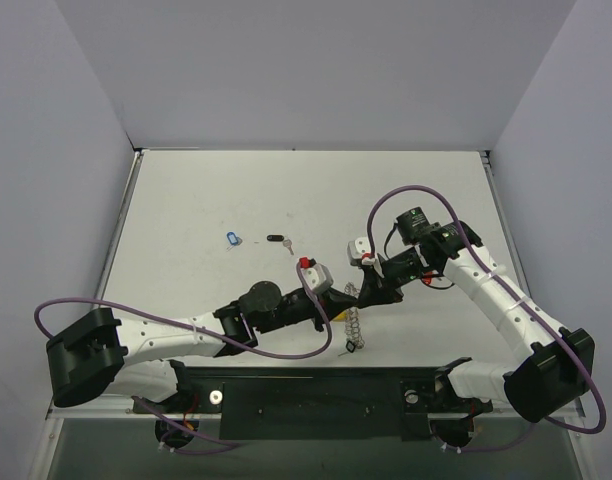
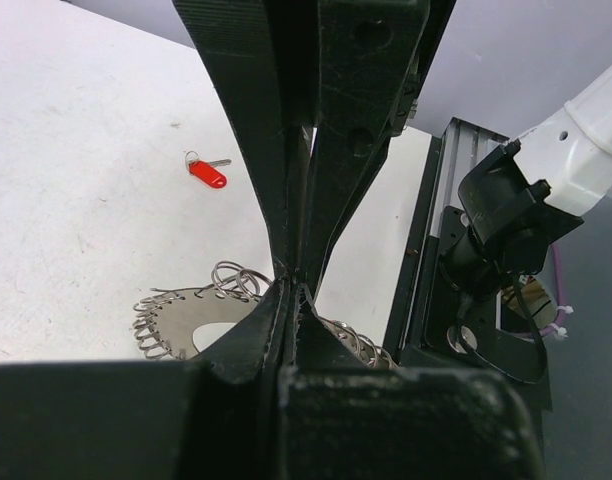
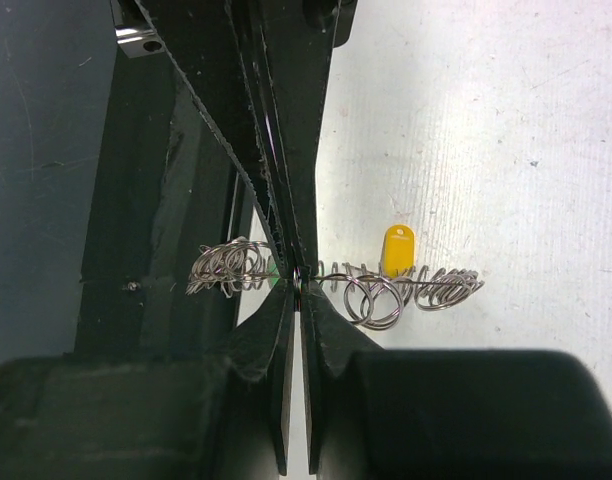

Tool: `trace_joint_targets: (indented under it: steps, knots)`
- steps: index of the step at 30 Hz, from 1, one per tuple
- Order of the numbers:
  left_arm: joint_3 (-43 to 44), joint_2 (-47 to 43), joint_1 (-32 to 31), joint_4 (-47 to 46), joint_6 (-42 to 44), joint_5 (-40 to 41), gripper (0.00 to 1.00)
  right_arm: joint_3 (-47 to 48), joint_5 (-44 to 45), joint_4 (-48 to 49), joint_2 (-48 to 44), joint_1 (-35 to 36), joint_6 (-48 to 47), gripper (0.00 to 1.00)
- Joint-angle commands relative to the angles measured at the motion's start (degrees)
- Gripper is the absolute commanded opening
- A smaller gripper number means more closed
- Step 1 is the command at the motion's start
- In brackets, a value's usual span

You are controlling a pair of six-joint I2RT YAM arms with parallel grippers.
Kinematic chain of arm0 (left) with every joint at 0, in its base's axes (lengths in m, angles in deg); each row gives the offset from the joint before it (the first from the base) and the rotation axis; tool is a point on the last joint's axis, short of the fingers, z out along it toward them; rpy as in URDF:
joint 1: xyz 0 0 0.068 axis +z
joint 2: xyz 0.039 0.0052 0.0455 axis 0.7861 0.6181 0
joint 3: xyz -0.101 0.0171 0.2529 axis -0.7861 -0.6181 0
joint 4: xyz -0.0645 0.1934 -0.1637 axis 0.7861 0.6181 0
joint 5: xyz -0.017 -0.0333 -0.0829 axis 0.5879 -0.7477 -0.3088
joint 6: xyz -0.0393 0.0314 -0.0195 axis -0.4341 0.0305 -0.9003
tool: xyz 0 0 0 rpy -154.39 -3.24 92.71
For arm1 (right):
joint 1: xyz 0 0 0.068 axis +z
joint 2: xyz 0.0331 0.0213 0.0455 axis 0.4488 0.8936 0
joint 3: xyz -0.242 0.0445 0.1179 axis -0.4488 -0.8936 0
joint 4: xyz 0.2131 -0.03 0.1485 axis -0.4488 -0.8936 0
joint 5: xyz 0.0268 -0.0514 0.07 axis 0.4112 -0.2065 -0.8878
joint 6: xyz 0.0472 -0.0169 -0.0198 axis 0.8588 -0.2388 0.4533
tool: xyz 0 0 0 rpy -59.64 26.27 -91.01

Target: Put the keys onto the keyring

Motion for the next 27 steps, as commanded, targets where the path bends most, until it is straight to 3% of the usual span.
trace_joint_targets:
  steps: [1, 8, 9, 10, 12, 15, 21, 27]
  knots:
    - [-0.1, -1.8, 0.3, -6.0, -0.9, 0.6, 0.0, 1.4, -3.6, -4.0, -1.1, 0.0, -0.9, 0.0]
    - [-1.5, -0.5, 1.4, -8.3, -3.2, 1.0, 0.03, 3.0, 1.6, -4.3, -0.9, 0.3, 5.1, 0.0]
    - [-1.6, -0.4, 1.6, -8.2, -3.8, 1.1, 0.07, 3.3, 2.9, -4.6, -0.8, 0.3, 5.8, 0.0]
    - [-1.8, -0.5, 1.7, -8.2, -4.0, 1.2, 0.22, 4.0, 3.9, -5.6, -0.2, 0.4, 6.5, 0.0]
    - [-1.9, -1.2, 2.1, -7.3, -4.7, 1.5, 0.41, 6.0, 6.4, -8.9, 0.8, 0.5, 5.9, 0.0]
    - [-2.0, -3.9, 2.4, -4.0, -4.5, 2.3, 0.54, 10.5, 11.4, -15.0, 3.3, 1.1, 4.1, 0.0]
    - [-5.4, -8.9, 3.0, -2.3, -3.4, 3.0, 0.63, 15.9, 22.1, -23.2, 6.3, 3.5, 4.8, 0.0]
    - [-5.6, -4.5, 3.2, -8.0, -1.4, -1.8, 0.64, 18.7, 28.9, -26.9, 8.2, 5.4, 7.1, 0.0]
